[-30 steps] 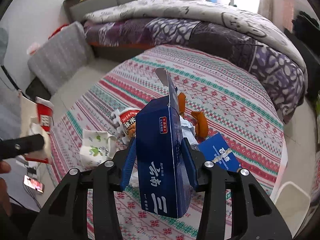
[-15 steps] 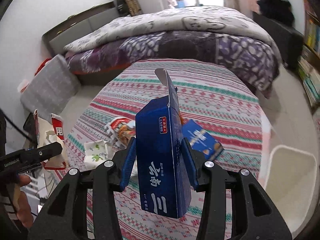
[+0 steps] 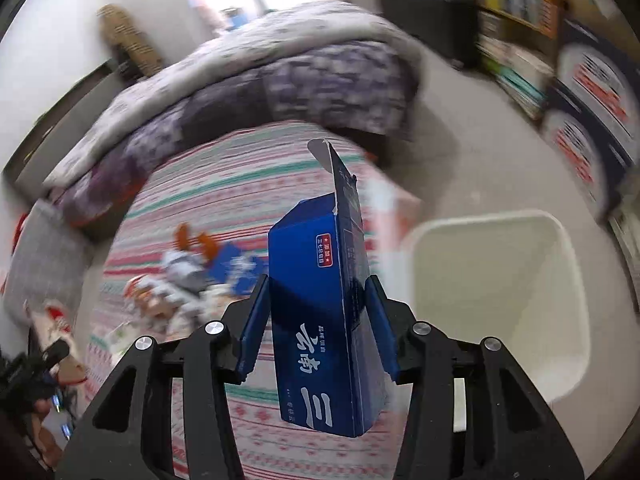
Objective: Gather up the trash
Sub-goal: 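Carry the blue box to the white bin and open the right tool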
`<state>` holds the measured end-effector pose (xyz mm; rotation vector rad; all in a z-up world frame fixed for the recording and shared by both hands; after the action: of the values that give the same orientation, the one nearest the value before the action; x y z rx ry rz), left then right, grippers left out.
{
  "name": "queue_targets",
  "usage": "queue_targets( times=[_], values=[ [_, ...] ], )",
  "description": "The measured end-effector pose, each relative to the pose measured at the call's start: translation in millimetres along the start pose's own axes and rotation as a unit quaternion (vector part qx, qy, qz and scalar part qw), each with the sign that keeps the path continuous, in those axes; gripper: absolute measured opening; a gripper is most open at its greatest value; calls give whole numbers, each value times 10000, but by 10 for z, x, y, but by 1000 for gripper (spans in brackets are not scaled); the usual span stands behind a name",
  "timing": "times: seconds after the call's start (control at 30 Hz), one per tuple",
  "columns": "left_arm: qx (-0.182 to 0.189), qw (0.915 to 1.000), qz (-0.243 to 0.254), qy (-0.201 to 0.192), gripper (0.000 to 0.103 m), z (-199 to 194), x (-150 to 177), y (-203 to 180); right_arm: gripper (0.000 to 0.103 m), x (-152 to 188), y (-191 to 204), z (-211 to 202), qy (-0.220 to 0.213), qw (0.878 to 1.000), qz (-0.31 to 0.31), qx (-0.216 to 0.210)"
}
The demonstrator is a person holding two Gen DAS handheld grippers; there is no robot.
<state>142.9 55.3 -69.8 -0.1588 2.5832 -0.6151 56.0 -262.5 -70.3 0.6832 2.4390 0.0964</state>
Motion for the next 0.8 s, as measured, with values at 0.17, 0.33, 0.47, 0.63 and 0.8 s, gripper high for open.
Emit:
queue_targets(
  times=[0.17, 0.33, 0.47, 0.63, 0.8],
  values=[
    [155, 9997, 185, 62, 58, 117, 73, -204, 47, 18, -430, 51, 72, 9982, 477, 368],
    [388, 9974, 548, 274, 58, 336, 267, -598, 48, 23, -783, 86, 230, 9941, 952, 476],
    [622, 9925, 968, 425, 58, 529, 484, -1036, 48, -53, -987, 0, 161, 9943, 938, 471],
    [857, 9840, 1473, 516, 58, 724, 760, -1554, 82, -142, -1352, -201, -98, 9873, 1501, 513],
    [1098, 9738, 1855, 723, 58, 943, 1080, -2023, 83, -185, -1646, -311, -186, 9794, 1977, 366]
  ],
)
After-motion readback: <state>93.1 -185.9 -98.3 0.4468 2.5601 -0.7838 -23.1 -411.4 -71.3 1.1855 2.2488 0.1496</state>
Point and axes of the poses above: each gripper's, at about its wrist camera, not at the fingertips, and z roughly the way its jaws point, y to its left, x to its underside, the point moved 8 cm from there along z, roughly the way its jaws point, and after that the axes turned 4 degrees about x, right-handed, at the moved point
